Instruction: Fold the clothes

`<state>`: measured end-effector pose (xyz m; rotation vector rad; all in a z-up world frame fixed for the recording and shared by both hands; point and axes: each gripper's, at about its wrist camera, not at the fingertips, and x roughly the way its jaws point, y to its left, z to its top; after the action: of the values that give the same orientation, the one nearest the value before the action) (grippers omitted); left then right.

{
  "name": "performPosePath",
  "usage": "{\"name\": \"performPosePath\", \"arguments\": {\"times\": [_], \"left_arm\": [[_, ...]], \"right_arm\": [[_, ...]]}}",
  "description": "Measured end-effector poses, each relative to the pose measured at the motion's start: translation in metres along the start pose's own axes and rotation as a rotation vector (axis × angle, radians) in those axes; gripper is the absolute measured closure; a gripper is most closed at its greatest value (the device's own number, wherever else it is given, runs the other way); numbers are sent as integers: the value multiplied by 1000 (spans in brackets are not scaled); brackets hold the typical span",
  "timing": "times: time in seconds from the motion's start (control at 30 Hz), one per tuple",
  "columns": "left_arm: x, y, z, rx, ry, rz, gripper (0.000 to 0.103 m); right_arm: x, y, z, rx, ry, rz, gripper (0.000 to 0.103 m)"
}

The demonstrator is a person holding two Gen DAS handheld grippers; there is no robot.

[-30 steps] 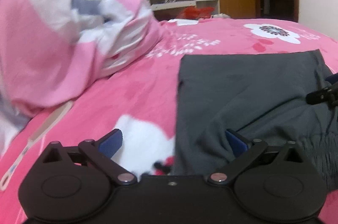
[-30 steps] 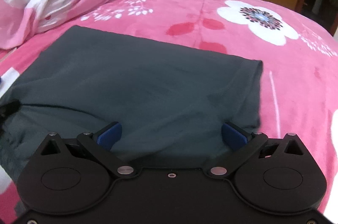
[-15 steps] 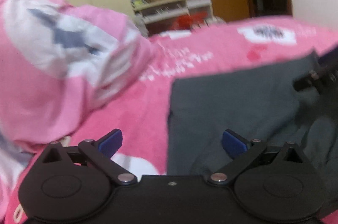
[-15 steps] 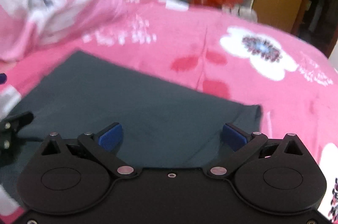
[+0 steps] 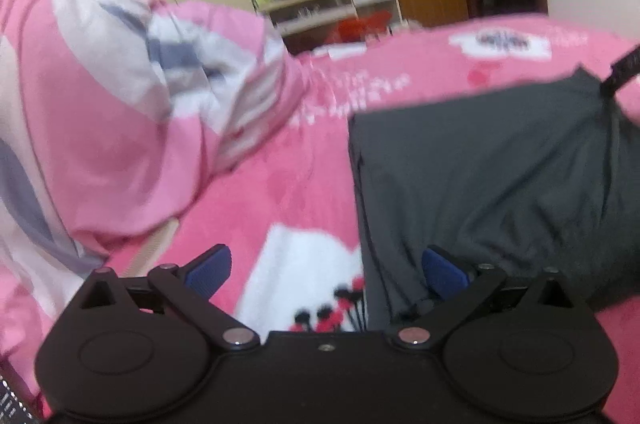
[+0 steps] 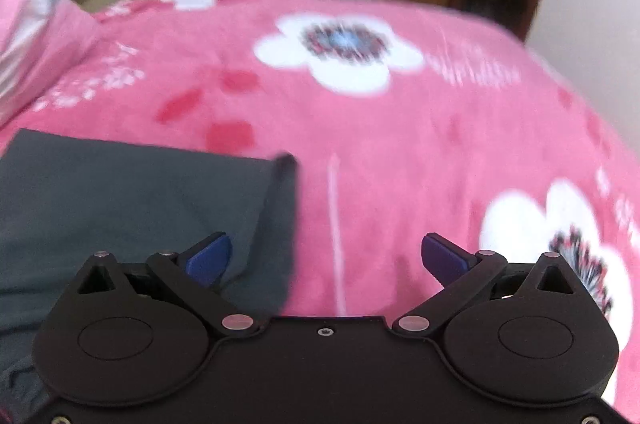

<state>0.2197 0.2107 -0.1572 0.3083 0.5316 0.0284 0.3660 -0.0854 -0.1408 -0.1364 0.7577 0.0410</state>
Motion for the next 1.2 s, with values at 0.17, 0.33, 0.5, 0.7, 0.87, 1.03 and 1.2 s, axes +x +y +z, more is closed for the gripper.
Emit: {"name": "performPosePath", "arguments": {"times": [0.17,0.33,0.5,0.7,0.87,1.03,1.2], "left_arm": [[35,-12,7,25,23,8,1],[44,-1,-12,0,72,25,1],[32,29,-27,-93,111,-3,0],[-3,36,-12,-142,52,14,0],[-11,15,8,-142,-18,-94,0],[8,-31,15,-127,-16,-207,0],[26,-62,4,-52,35,-215,0]], "right_arm": [[8,72,3,-198,12,182,0],[34,72,-11,-171,101,206,0],[32,14,-19,-49,139,105,0],[0,1,-19,-28,62,-21,0],[-25,29,-14,-65,-1,136,0],[-10,89,-19,-264,51,171,0],[4,94,-37,-340,61,100,0]]}}
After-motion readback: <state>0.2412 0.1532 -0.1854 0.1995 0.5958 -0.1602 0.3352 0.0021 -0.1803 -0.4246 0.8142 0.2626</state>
